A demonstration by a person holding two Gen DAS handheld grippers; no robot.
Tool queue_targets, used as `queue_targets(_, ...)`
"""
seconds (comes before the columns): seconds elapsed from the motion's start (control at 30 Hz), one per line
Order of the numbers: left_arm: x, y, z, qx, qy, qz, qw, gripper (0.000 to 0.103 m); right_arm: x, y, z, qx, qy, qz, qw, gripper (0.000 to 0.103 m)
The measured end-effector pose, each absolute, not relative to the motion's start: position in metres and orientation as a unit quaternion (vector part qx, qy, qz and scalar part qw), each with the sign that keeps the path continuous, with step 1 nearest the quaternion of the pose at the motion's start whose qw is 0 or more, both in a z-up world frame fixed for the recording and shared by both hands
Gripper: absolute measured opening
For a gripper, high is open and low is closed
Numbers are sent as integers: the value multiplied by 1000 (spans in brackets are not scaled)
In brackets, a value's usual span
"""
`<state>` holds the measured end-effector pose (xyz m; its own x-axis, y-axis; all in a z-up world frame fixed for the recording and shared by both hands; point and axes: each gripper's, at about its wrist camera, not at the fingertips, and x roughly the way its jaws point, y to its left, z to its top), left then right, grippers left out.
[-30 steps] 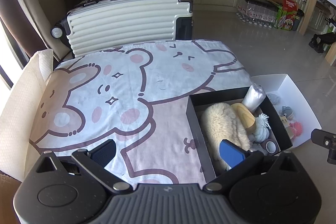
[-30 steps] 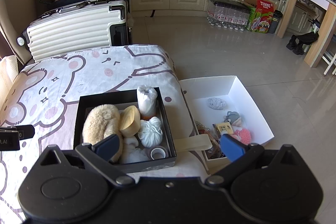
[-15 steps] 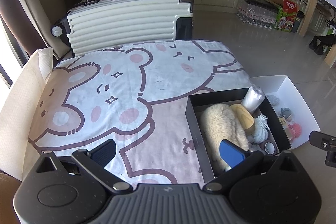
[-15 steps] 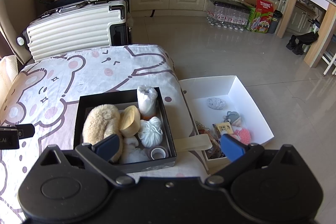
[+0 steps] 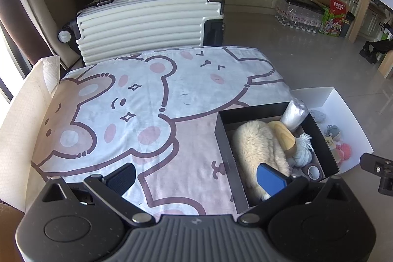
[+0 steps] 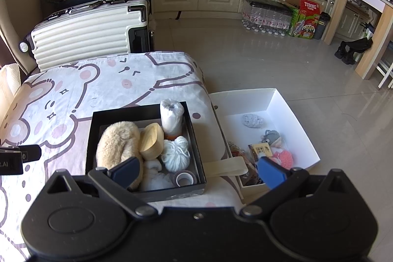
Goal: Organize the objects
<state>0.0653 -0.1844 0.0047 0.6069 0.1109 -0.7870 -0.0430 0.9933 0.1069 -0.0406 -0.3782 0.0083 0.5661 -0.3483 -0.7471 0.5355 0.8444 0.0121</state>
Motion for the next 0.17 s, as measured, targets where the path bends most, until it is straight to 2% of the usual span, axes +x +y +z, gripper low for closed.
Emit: queue_targets(0.17,65,-186,4,41,441,44,895,103,-40,-378,8,119,392,-252,877,103)
